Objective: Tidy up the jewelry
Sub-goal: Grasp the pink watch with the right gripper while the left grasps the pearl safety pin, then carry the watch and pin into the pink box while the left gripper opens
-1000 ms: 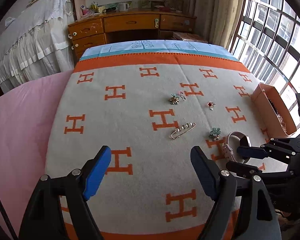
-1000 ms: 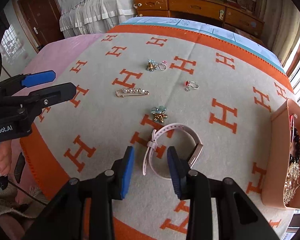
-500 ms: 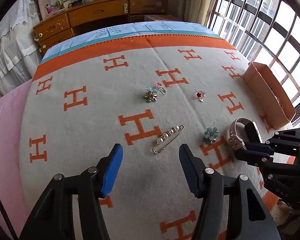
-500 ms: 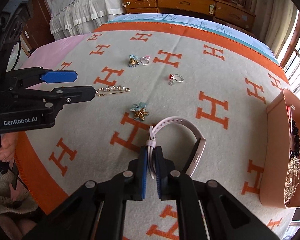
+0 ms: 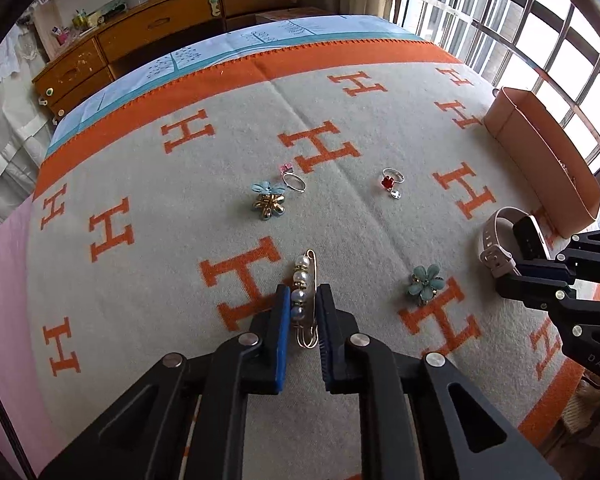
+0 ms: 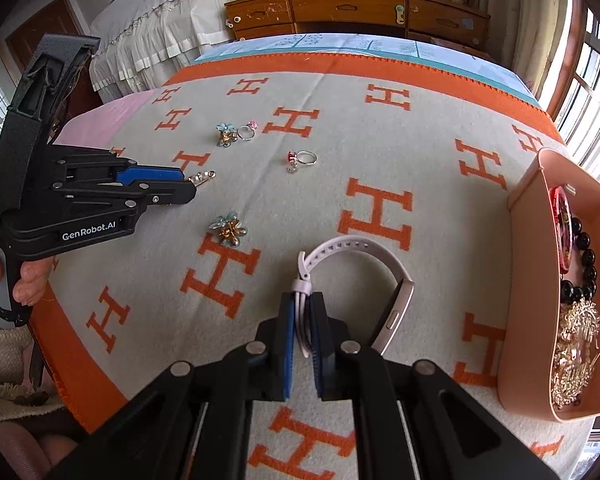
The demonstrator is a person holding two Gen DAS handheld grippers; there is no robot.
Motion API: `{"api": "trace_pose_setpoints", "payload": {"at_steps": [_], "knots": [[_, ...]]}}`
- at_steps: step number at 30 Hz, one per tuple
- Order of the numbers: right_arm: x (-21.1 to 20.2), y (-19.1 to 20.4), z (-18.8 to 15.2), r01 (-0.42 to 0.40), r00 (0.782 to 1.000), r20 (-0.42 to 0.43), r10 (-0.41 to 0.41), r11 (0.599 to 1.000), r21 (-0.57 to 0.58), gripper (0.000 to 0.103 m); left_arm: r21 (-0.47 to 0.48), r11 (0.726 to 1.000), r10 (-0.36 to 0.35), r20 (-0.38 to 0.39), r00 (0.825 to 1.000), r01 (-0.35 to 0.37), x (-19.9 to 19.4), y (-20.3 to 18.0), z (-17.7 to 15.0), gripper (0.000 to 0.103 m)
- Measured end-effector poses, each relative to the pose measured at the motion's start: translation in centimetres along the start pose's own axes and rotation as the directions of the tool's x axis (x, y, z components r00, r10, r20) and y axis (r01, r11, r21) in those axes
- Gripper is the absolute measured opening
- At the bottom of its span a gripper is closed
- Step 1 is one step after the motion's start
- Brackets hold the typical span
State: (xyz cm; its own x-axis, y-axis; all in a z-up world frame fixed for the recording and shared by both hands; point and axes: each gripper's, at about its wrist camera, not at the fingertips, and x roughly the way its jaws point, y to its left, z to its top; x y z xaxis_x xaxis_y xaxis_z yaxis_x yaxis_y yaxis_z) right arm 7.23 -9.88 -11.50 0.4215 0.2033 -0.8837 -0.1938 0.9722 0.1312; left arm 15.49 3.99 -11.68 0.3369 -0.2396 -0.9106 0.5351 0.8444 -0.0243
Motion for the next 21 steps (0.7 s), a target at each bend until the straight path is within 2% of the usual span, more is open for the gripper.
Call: {"api": "trace_pose_setpoints", "payload": {"at_steps": [5,9,16,21], "knots": [[-0.2,-0.2,-0.2,-0.015,1.000,0.012,0.015,1.000,0.003,0.007,-0.088,0.996,-0.025,-0.001,1.000,0.025,-0.3,1.0,0.0,0.005],[-1.4,-0.3,-0.3,-0.016,0.998,0.059,0.016,1.000,0.000,0.007,-0.129,0.991,-0.023,0.025,0.999,0.026,-1.7,1.1,-0.3,0.005],[-5.4,-2.0,-0.2,-0.033,0.981,0.192,0.025,0.999,0.040,0.007,-0.114,0.992,-0.037,0.121,0.992,0.051,-6.6,-1.9,0.6,0.005],[-10.0,-5.4,-0.1,-0.074,0.954,0.297,0.037,0.991,0.114,0.007,-0.056,0.995,-0.072,0.188,0.979,0.084,-9.5,-6.3,2.3,0.005]]}}
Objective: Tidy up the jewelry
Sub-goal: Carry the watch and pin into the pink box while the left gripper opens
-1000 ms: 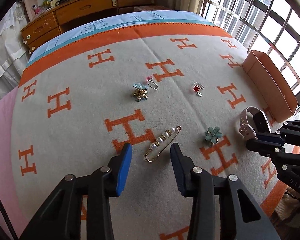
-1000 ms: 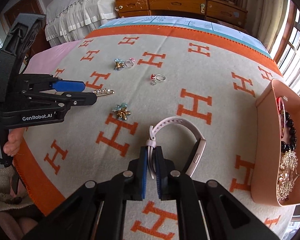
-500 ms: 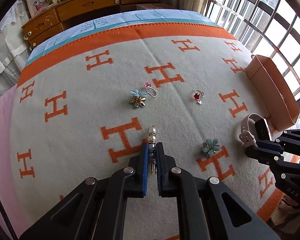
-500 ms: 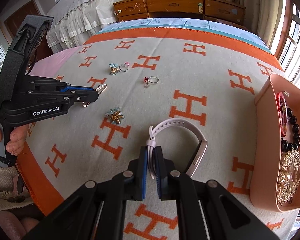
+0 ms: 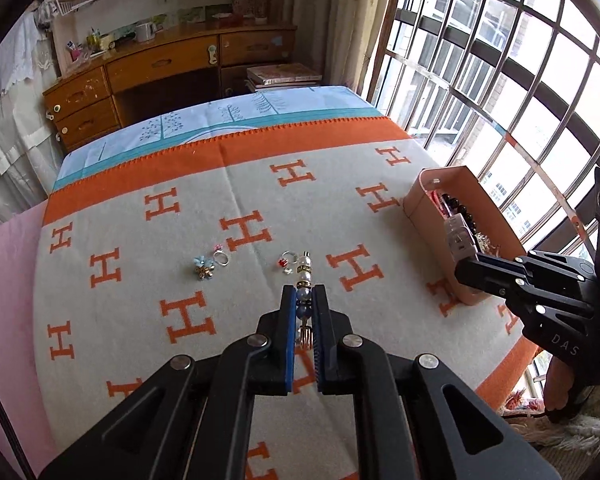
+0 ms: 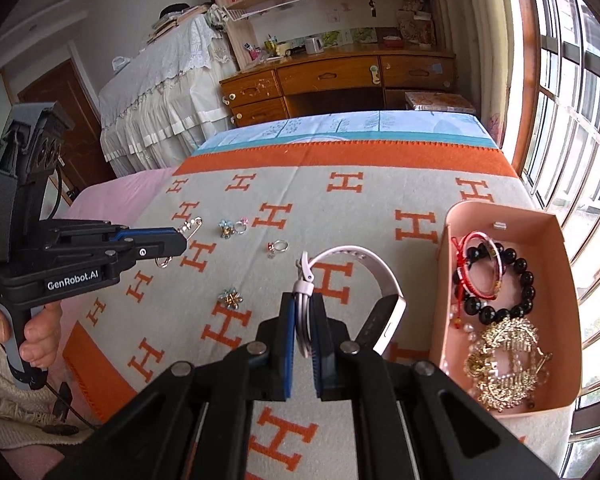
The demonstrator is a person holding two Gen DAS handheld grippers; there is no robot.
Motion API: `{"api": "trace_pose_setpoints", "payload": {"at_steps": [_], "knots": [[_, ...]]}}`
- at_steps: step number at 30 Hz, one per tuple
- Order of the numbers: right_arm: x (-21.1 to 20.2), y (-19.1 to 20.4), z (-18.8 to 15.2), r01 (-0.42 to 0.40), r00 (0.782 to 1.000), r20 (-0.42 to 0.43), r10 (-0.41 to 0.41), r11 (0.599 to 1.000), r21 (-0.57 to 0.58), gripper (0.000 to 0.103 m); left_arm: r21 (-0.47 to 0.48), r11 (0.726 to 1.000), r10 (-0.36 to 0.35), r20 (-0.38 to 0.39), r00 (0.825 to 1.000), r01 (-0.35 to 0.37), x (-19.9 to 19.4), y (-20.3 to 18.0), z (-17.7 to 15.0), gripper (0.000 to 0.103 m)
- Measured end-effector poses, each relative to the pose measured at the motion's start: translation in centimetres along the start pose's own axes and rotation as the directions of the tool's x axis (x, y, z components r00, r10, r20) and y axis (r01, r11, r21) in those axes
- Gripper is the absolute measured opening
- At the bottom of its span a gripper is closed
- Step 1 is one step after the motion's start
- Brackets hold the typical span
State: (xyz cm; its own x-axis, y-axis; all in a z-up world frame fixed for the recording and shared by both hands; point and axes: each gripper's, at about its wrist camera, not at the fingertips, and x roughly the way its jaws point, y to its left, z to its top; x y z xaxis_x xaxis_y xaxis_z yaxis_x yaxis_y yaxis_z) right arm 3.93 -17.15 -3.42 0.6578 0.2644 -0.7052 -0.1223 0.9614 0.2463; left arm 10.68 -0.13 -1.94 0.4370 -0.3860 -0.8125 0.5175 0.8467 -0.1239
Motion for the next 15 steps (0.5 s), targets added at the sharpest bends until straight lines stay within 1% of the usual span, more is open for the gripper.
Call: {"api": "trace_pose_setpoints", "payload": {"at_steps": [4,6,8,11,15], "knots": [[-3.7,-3.3,1.9,0.017,0.997,0.080,-0.021,0.999,0.050,0.007,0.041,0.998,-0.042,0.035,0.999,0.040,-0.3,-4.3,2.1,0.005],[-5.0,-5.1,2.9,0.029,0.995,0.098,-0.036,0.997,0.072,0.007,0.057,0.997,-0.063,0.038,0.997,0.060,0.2,-6.4,3.2,0.005],[-5.8,-6.8,3.9,0.026,0.994,0.106,-0.035,0.995,0.092,0.007,0.069,0.995,-0.076,0.037,0.996,0.073,1.0,-8.5,4.3,0.005],[-6.0,-9.4,5.0,0.006,0.995,0.099,-0.018,0.993,0.119,0.007,0.082,0.992,-0.094,0.034,0.995,0.091,2.7,-11.5,5.6,0.005],[-3.9,-12.5,5.4,-0.017,0.999,0.034,0.012,0.988,0.155,0.007,0.066,0.991,-0.118,0.009,0.993,0.118,5.8,-14.5,6.8,0.005]]}}
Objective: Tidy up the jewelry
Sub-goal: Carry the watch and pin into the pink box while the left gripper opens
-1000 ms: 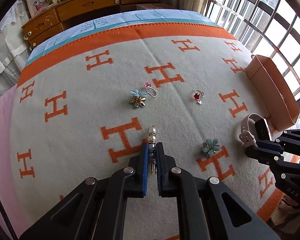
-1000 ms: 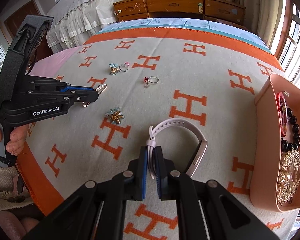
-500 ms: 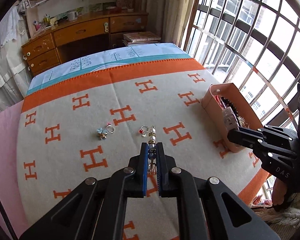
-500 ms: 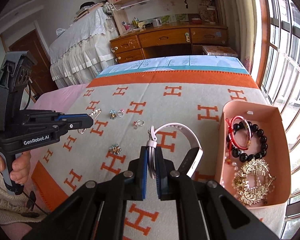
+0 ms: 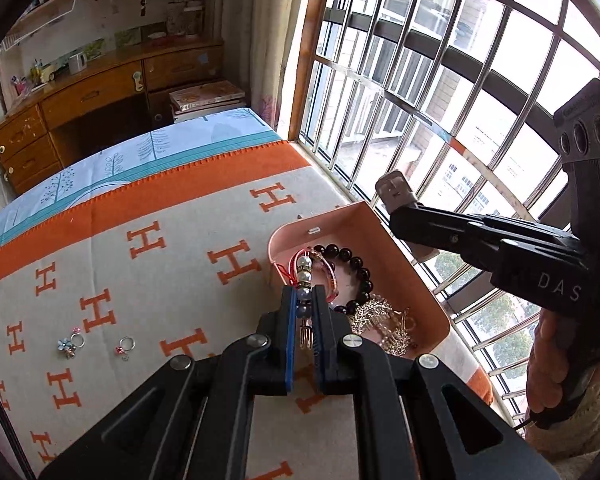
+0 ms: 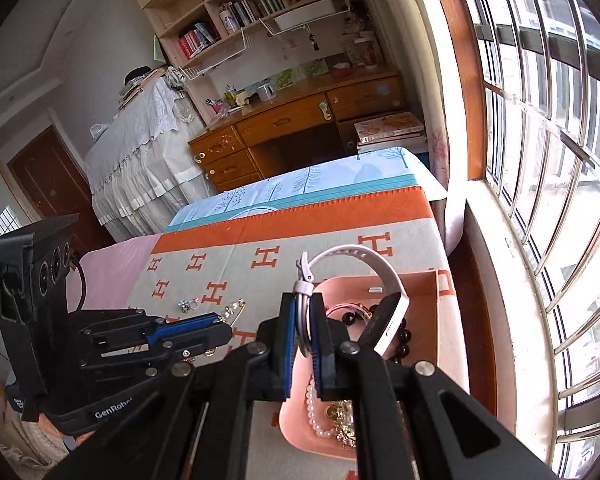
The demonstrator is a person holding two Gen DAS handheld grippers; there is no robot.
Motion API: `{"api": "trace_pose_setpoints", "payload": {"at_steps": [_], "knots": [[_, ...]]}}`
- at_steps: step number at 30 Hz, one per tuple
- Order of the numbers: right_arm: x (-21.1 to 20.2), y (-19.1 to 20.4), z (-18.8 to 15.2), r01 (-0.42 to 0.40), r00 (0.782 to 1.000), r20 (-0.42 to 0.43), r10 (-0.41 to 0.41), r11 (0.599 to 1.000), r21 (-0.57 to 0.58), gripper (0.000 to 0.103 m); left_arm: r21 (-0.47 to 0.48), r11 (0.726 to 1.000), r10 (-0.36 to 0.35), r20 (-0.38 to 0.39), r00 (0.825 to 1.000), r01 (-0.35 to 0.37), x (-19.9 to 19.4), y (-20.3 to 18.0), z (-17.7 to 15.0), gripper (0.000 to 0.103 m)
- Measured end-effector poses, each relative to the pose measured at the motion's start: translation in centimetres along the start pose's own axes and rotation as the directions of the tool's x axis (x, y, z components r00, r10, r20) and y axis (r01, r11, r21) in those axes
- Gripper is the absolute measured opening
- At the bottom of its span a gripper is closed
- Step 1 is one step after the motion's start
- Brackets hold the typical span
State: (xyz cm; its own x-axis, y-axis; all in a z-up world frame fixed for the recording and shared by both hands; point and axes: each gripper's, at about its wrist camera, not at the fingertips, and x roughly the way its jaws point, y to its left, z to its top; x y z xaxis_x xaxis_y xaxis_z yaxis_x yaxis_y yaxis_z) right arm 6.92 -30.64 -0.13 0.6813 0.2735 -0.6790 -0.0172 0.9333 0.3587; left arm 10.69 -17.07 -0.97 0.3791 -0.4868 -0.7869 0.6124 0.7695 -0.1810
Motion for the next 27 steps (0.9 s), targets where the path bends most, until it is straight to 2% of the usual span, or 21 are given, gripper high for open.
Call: {"api": "trace_pose_setpoints", "payload": {"at_steps": [6,11,14,15,21,27], "knots": [[5.4,-3.7,-0.7,0.003,0.990,-0.142,0.003,0.999,0.040,0.007,-0.046,0.999,-0.010,-0.035,0.999,0.008,4.7,-1.5,0.0,0.005],[8.8,-5.3,-1.9,0.022,0.976,-0.216,-0.009,0.998,0.058,0.007,-0.085,0.996,-0.015,-0.091,0.996,0.007,8.5,-1.2,-0.6,0.005],[9.2,-5.3,-1.7,0.048,0.978,-0.204,-0.041,0.999,0.027,0.007,-0.107,0.994,-0.022,-0.111,0.994,0.010,9.8,-1.1,-1.1,0.005],[9.3,-5.5,-1.6,0.050,0.978,-0.205,-0.043,0.998,0.028,0.007,-0.101,0.995,-0.011,-0.096,0.995,0.001,9.7,-1.2,-1.1,0.005],[9.1,-5.0,-1.5,0.048,0.981,-0.190,-0.048,0.999,-0.006,0.007,-0.109,0.994,-0.027,-0.106,0.994,0.016,10.0,-1.4,-1.2,0.005],[7.8,-4.0,-1.0,0.024,0.988,-0.155,-0.027,0.999,-0.021,0.007,-0.112,0.992,-0.062,-0.097,0.993,0.051,8.6,-1.5,-1.7,0.005]]}}
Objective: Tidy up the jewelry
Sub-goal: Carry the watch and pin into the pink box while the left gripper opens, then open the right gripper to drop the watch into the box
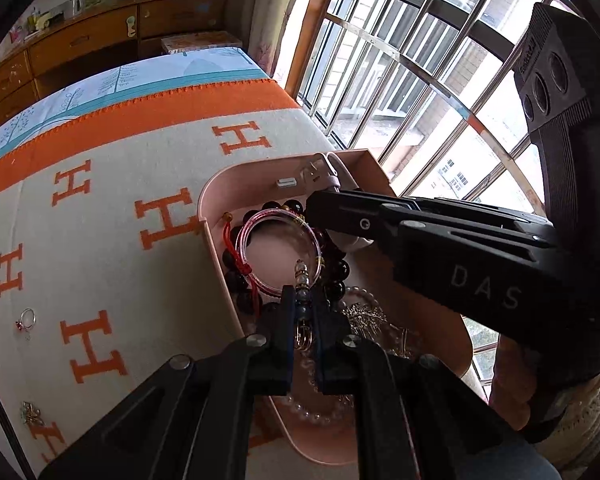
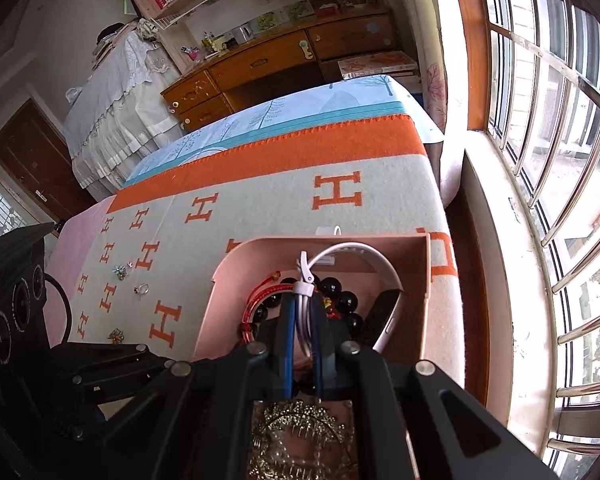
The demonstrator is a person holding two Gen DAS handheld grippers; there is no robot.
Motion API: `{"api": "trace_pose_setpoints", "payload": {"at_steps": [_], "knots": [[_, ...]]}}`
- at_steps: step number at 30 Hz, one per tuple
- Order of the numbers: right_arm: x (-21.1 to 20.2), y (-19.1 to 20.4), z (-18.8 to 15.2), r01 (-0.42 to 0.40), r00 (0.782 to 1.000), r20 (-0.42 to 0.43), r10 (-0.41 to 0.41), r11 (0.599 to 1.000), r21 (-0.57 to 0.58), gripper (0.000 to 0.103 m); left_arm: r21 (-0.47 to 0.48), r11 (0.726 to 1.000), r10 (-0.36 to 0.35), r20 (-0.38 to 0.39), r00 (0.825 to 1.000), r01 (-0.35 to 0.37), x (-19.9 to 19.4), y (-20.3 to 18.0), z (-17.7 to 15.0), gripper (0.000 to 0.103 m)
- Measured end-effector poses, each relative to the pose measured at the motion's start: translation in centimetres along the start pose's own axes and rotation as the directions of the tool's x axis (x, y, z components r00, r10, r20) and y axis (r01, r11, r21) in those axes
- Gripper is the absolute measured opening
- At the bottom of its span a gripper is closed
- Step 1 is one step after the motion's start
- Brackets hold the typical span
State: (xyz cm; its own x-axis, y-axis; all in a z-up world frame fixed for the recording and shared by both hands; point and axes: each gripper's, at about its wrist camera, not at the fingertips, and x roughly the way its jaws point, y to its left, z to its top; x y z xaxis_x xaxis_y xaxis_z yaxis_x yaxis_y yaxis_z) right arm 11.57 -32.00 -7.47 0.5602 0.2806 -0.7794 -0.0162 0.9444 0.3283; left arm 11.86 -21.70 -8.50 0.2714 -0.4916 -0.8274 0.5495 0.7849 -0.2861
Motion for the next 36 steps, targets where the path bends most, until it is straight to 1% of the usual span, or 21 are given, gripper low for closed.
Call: {"api": "trace_pose_setpoints", "payload": {"at_steps": [5,7,10,14,16,18,20,21,22,24,26,28,29,30,33,36], "knots": [[-1.5,0.7,0.7,-0.041,0.999,0.013,0.041,0.999,0.006,0.007,-0.003,0.998,-0.057,0.013,0.998,0.057,-0.9,0.3,-0.9,0.005],[-1.8,0.7,1.0,-0.045,0.999,0.012,0.045,0.999,0.016,0.007,-0.006,0.997,-0.071,0.017,0.997,0.071,-1.0,0.4,-1.2,0.005],[-1.5,0.5,1.2,-0.020,1.000,0.004,0.020,0.999,0.030,0.007,-0.014,0.997,-0.082,0.018,0.996,0.082,-1.1,0.6,-1.4,0.005],[-0.4,0.3,1.2,0.021,0.999,-0.036,-0.020,0.999,0.037,0.007,-0.031,0.993,-0.109,0.032,0.994,0.110,-1.5,1.0,-1.5,0.005],[0.2,0.2,1.1,0.039,0.998,-0.060,-0.036,0.999,0.037,0.010,-0.033,0.994,-0.102,0.043,0.994,0.103,-1.8,1.1,-1.5,0.005],[0.6,-0.1,1.1,0.055,0.995,-0.081,-0.051,0.997,0.047,0.011,-0.032,0.995,-0.092,0.051,0.994,0.093,-2.1,1.1,-1.6,0.008],[0.7,-0.4,1.0,0.044,0.995,-0.092,-0.038,0.997,0.066,0.012,-0.031,0.997,-0.075,0.059,0.995,0.077,-2.5,1.2,-1.8,0.018],[0.6,-0.5,0.9,0.038,0.996,-0.088,-0.031,0.996,0.075,0.017,-0.030,0.997,-0.067,0.064,0.996,0.070,-2.8,1.2,-1.9,0.022],[0.3,-0.5,0.8,0.030,0.997,-0.080,-0.023,0.996,0.081,0.023,-0.029,0.997,-0.069,0.067,0.995,0.071,-3.1,1.2,-2.0,0.022],[-0.2,-0.4,0.6,0.018,0.998,-0.061,-0.013,0.996,0.084,0.030,-0.028,0.997,-0.070,0.071,0.995,0.072,-3.5,1.1,-2.1,0.026],[-0.8,-0.3,0.5,0.009,0.999,-0.049,-0.005,0.996,0.085,0.030,-0.022,0.998,-0.063,0.078,0.995,0.065,-4.0,0.9,-2.3,0.030],[-1.3,-0.1,0.3,-0.012,0.999,-0.038,0.016,0.995,0.095,0.030,-0.009,0.999,-0.034,0.090,0.995,0.035,-4.5,0.7,-2.4,0.043],[-1.6,0.0,0.1,-0.022,0.999,-0.033,0.025,0.995,0.098,0.030,-0.006,1.000,-0.017,0.100,0.995,0.017,-4.8,0.5,-2.6,0.054],[-1.8,0.1,-0.1,-0.028,0.999,-0.028,0.031,0.995,0.101,0.030,-0.002,1.000,-0.005,0.112,0.994,0.005,-5.2,0.4,-2.8,0.058],[-2.6,1.0,-1.0,-0.037,0.999,-0.009,0.038,0.995,0.091,0.030,0.006,1.000,0.013,0.124,0.992,-0.014,-6.0,0.2,-3.1,0.058],[-3.4,2.0,-2.0,-0.025,1.000,0.010,0.024,0.997,0.071,0.030,0.000,0.999,0.035,0.127,0.991,-0.035,-6.7,0.5,-3.7,0.061]]}}
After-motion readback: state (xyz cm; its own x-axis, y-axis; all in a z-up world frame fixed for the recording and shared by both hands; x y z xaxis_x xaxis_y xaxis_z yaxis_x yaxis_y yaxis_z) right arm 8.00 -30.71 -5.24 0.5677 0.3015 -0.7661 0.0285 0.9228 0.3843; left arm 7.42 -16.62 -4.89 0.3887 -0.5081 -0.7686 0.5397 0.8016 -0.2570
